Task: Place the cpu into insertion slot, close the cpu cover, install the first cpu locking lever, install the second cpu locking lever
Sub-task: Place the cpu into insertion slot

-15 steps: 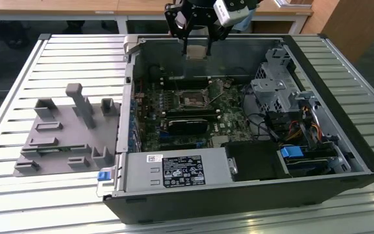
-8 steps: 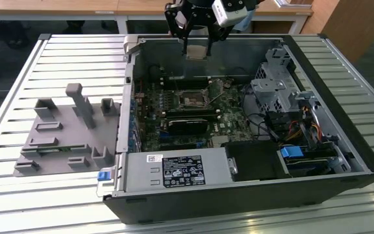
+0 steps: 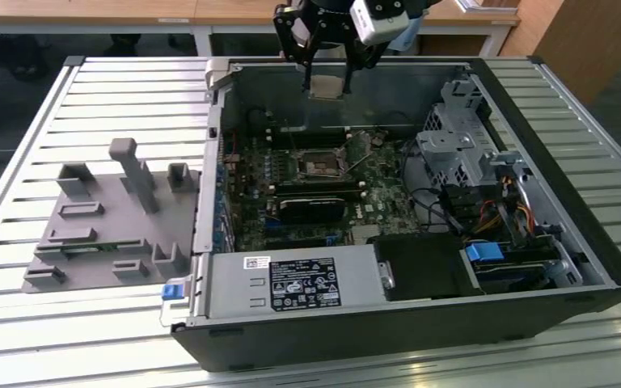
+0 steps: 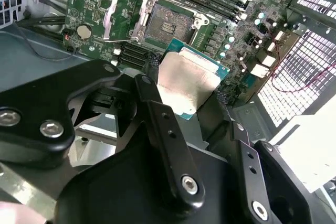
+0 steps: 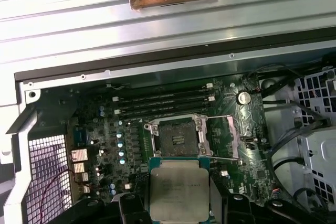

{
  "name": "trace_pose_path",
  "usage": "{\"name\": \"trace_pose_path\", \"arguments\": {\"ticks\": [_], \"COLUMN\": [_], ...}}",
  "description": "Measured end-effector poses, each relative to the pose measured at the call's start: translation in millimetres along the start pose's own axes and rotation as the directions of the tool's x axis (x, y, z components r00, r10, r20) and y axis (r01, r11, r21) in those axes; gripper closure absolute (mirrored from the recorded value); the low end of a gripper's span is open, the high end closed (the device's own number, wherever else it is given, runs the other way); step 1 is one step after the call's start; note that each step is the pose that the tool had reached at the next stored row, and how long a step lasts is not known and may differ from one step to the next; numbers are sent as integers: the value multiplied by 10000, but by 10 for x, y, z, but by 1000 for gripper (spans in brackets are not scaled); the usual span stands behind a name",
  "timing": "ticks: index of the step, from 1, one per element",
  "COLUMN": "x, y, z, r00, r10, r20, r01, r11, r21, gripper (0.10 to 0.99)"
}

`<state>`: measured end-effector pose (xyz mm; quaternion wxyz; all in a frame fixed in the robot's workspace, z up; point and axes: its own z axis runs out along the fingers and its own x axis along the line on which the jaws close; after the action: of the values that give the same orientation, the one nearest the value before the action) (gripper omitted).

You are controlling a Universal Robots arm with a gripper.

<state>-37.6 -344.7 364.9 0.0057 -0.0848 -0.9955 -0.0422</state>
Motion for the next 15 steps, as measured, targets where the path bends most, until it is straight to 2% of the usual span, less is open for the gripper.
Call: {"name": "trace_pose_path", "arguments": {"ticks": [9, 15], "x": [0, 0], "y": [0, 0], "z": [0, 1], "r00": [9993, 9967], "r10": [365, 805], "r20": [38, 86], "r01": [-366, -806], "r11": [9993, 9967], "r21": [33, 76], "gripper": [545, 545]}}
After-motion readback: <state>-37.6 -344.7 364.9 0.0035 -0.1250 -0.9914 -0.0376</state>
